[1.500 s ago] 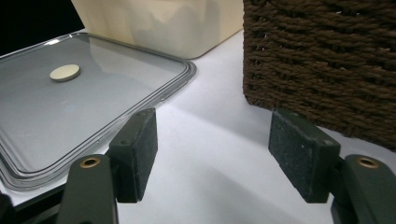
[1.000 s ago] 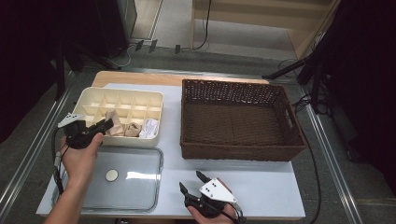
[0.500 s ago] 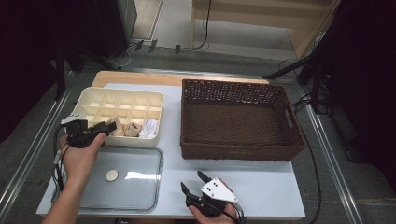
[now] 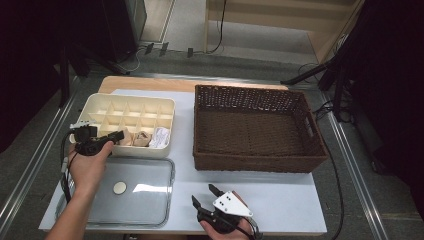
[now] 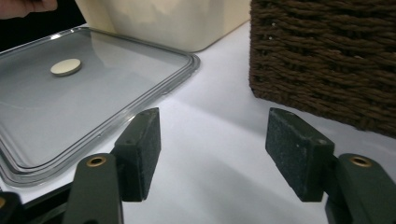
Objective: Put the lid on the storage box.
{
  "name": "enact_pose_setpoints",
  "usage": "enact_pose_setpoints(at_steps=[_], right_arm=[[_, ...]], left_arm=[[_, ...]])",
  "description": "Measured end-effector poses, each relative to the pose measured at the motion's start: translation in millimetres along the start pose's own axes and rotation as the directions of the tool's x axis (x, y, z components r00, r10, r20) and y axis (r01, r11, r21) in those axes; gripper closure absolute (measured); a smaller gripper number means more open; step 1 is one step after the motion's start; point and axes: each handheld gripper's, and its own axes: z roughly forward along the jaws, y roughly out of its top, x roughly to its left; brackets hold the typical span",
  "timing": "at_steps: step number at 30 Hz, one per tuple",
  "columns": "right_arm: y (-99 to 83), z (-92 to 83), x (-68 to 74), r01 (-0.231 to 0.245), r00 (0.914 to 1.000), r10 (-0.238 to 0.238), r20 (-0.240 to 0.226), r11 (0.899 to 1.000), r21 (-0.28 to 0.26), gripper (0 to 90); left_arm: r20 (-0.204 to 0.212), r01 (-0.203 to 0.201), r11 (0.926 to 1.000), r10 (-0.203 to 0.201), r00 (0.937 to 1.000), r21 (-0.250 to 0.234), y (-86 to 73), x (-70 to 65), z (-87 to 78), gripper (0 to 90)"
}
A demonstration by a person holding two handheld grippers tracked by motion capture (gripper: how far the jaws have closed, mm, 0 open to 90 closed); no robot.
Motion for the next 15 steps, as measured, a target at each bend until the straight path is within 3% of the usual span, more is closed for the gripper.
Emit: enact_pose_setpoints(at_steps=[4, 8, 12, 15], right_arm=[[0.3, 2.4, 4.8, 0.012, 0.9999, -0.012, -0.006, 1.0, 0.003, 36.9], [0.9, 4.4, 6.9, 0.019, 0.9997, -0.019, -0.016, 1.0, 0.008, 37.3], [2.4, 5.8, 9.7, 0.026, 0.9994, -0.026, -0.024, 1.0, 0.006, 38.0], [3.9, 6.9, 12.3, 0.02, 0.9991, -0.02, -0.038, 1.0, 0.003, 40.5]], left_arm=[[0.013, 0.007, 0.9981, -0.006, 0.9999, -0.061, -0.9, 3.5, -6.1, 68.0], [0.028, -0.014, 0.9991, 0.015, 0.9995, -0.041, -1.3, 3.4, -2.7, 79.0], [0.045, -0.011, 0.9991, 0.013, 0.9989, -0.041, -1.8, 3.7, -2.1, 78.9], [0.066, -0.017, 0.9969, 0.022, 0.9976, -0.077, -3.2, 2.9, -7.6, 63.0]])
